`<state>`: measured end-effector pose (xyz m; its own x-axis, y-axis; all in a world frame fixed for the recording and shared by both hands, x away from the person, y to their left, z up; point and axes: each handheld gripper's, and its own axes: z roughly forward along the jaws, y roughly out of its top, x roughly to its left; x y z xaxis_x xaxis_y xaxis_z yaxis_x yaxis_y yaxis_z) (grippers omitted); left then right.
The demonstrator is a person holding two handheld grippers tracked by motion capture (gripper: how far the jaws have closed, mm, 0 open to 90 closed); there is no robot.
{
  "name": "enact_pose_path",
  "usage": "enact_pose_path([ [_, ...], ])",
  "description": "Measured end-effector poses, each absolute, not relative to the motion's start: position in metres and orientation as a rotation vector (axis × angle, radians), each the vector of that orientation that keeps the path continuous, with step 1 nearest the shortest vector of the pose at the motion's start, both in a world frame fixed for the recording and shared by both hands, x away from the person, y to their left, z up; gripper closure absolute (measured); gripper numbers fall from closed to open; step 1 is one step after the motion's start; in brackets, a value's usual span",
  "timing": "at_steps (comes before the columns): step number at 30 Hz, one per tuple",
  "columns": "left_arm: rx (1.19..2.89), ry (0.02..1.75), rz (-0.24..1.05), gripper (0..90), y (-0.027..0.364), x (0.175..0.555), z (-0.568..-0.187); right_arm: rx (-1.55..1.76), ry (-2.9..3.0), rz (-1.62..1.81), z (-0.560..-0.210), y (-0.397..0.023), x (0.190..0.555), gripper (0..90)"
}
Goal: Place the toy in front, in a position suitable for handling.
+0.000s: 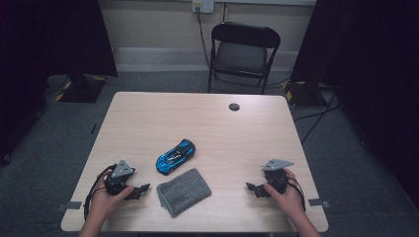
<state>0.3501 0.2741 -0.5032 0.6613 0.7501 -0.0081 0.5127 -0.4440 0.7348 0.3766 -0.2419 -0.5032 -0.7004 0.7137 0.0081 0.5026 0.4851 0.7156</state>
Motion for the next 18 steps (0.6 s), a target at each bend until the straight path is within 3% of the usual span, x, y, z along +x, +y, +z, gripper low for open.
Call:
enact_pose_path([
  [18,2.121,0.996,0.357,16.4,0.275,0.357,-0.490,1.018,2.454,1.036,-0.503,-0.242,0.378,4.1],
])
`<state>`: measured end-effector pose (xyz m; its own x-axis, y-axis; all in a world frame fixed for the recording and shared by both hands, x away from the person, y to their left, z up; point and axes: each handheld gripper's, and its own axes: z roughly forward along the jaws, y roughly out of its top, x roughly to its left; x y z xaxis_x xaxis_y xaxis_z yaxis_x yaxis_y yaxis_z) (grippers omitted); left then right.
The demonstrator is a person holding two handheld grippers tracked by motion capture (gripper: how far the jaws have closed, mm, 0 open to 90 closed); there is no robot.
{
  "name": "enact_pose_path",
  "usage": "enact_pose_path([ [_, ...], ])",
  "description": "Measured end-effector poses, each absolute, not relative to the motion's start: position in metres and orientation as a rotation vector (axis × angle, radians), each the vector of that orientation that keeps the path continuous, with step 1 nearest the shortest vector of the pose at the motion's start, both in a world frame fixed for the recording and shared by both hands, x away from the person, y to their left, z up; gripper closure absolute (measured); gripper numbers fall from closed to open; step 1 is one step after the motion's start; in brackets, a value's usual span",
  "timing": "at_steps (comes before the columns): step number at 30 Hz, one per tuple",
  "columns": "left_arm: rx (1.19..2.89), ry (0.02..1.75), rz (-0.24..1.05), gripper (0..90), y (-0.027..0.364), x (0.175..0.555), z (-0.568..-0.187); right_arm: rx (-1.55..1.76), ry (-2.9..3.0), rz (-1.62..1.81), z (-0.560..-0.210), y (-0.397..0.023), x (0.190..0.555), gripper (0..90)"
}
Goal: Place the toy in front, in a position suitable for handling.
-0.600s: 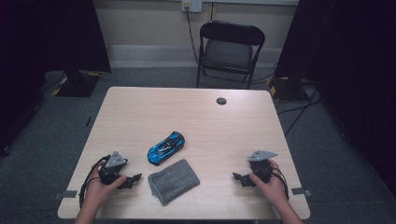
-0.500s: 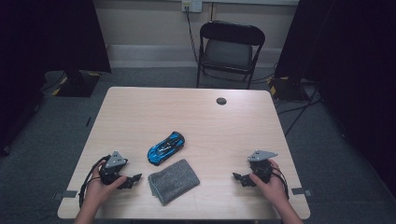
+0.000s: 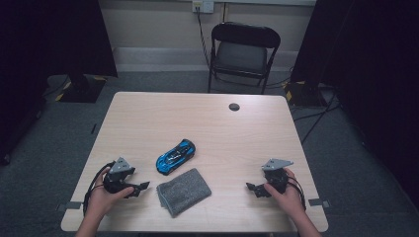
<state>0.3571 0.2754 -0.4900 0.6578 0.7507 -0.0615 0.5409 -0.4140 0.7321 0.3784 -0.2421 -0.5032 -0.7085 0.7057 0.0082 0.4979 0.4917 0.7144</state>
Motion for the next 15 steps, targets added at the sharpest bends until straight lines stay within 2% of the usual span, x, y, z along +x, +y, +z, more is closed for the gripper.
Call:
enact_pose_path([
  [7,2.060,1.024,0.354,15.6,0.262,0.374,-0.466,1.018,2.454,1.036,-0.503,-0.242,0.378,4.1],
  [15,2.053,0.995,0.328,15.7,0.239,0.392,-0.458,1.018,2.453,1.037,-0.503,-0.242,0.378,4.1],
])
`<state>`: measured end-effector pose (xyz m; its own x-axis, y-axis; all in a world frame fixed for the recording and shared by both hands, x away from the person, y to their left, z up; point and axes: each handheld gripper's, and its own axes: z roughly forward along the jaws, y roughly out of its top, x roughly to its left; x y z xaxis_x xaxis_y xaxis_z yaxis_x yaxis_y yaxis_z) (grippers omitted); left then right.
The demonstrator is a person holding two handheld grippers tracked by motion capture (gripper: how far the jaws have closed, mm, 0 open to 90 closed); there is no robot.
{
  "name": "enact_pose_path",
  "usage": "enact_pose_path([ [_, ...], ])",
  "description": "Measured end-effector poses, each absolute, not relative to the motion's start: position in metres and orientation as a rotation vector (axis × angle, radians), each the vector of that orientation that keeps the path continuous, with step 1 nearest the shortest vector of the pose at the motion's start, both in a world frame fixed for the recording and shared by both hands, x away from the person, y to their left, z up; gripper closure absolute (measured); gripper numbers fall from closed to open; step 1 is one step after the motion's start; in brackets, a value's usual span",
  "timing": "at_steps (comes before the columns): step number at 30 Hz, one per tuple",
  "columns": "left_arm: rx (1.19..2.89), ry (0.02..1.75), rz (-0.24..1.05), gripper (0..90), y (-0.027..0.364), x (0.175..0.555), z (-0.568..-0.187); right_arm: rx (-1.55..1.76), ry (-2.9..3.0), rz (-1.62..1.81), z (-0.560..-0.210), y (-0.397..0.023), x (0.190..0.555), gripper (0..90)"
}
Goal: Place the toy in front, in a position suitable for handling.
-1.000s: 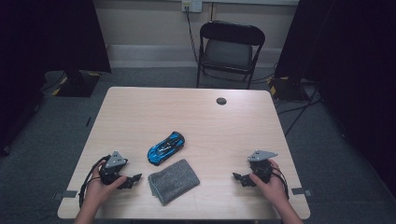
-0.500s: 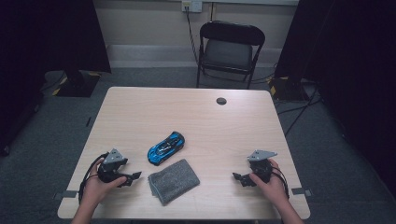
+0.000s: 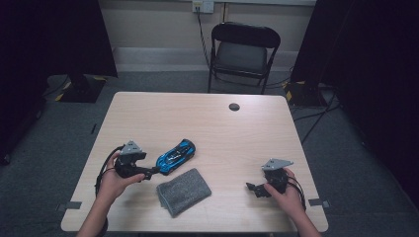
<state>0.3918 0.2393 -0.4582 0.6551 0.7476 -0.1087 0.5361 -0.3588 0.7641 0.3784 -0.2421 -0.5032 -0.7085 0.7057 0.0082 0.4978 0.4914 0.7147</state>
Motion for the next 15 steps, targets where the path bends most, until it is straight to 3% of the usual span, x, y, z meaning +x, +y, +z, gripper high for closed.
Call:
enact_pose_path([
  [15,2.089,0.938,0.302,15.9,0.209,0.421,-0.461,1.015,2.455,1.037,-0.503,-0.242,0.379,4.0],
])
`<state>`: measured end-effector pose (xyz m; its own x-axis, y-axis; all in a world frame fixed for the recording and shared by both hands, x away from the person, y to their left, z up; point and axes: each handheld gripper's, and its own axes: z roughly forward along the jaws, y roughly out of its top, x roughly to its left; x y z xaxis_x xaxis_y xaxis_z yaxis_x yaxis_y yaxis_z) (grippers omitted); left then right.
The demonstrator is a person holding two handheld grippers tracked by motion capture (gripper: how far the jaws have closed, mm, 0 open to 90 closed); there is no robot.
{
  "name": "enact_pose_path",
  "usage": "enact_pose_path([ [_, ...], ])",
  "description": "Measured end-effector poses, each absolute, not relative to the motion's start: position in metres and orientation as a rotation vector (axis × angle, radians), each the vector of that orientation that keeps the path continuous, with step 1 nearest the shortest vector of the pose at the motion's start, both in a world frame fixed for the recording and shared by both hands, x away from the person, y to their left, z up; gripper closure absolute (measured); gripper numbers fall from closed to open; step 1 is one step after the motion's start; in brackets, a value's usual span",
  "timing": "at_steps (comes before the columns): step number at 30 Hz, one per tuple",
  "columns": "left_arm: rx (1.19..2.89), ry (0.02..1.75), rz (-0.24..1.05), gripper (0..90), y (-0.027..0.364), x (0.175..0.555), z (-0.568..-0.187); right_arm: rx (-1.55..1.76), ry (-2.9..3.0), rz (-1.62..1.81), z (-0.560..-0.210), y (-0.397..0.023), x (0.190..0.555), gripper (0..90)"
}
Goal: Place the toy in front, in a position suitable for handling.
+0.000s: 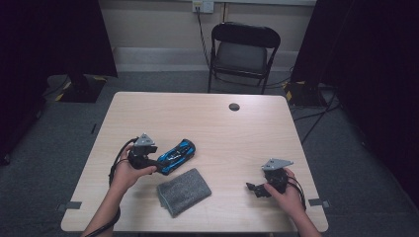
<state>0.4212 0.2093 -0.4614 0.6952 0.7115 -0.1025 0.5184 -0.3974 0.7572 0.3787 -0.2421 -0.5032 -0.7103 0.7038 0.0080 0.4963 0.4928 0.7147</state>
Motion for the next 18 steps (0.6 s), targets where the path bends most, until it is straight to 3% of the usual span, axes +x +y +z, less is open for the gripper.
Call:
enact_pose_path([
  [18,2.153,0.911,0.278,15.9,0.182,0.442,-0.481,1.009,2.459,1.040,-0.503,-0.242,0.379,4.0],
])
